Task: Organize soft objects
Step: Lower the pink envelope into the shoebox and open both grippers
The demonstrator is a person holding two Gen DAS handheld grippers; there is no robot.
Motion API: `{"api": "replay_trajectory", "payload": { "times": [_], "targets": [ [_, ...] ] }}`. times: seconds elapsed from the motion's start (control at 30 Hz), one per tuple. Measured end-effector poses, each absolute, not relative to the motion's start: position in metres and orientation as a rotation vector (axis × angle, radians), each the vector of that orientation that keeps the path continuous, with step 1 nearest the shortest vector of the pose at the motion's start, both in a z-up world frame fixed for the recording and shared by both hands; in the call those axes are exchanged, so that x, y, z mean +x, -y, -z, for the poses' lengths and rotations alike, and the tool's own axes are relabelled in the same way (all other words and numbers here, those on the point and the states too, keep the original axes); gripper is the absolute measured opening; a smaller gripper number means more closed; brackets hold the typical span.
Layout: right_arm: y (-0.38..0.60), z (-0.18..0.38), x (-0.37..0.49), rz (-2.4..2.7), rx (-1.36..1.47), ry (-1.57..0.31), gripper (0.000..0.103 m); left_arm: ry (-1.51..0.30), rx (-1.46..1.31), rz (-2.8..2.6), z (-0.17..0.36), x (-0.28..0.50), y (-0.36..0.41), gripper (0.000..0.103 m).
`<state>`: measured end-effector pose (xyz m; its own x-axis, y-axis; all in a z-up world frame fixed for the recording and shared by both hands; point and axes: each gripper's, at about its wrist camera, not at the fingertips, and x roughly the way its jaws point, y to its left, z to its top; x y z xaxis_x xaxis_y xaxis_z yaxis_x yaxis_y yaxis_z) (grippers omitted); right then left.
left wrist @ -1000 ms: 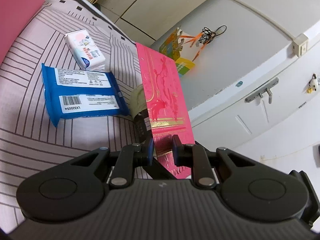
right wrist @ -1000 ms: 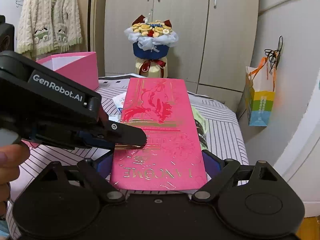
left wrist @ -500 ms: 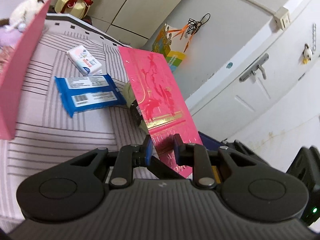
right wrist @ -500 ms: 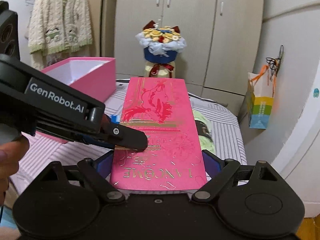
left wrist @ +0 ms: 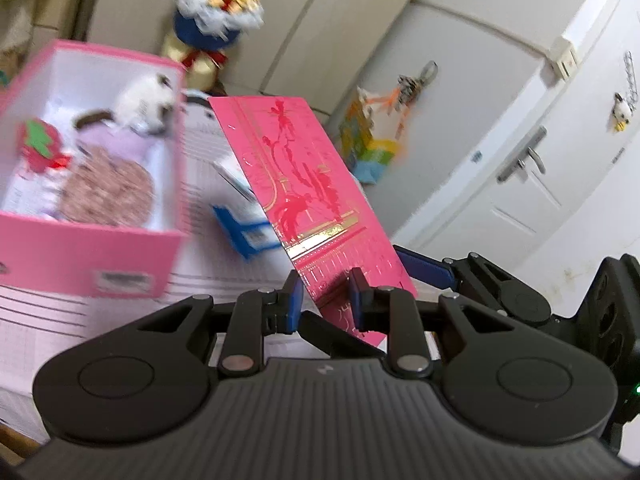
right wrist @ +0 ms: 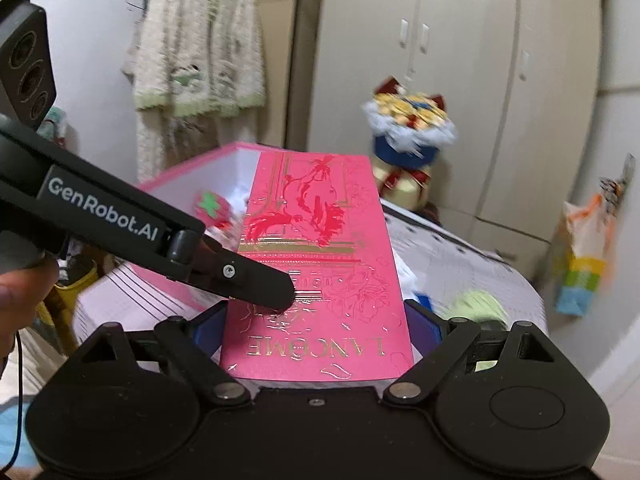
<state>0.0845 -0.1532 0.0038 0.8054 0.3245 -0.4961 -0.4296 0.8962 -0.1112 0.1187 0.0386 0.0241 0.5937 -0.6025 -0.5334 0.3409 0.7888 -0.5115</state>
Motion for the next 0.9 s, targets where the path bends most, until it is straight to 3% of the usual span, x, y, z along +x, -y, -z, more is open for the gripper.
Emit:
{"api": "replay_trajectory", "payload": {
  "times": [0.4, 0.9],
  "targets": [
    [0.072, -0.006, 0.163, -0.526, -0.148, -0.520, 0.092, -0.702, -0.395, 0.357, -0.035, 0.171, -0.118, 0.023],
    [0.013, 0.016, 0.225, -0.516, -0.310, -0.635, 0.092, -0.796, -0.524, 0.260, 0.006, 0.236, -0.164, 0.027]
  ]
}}
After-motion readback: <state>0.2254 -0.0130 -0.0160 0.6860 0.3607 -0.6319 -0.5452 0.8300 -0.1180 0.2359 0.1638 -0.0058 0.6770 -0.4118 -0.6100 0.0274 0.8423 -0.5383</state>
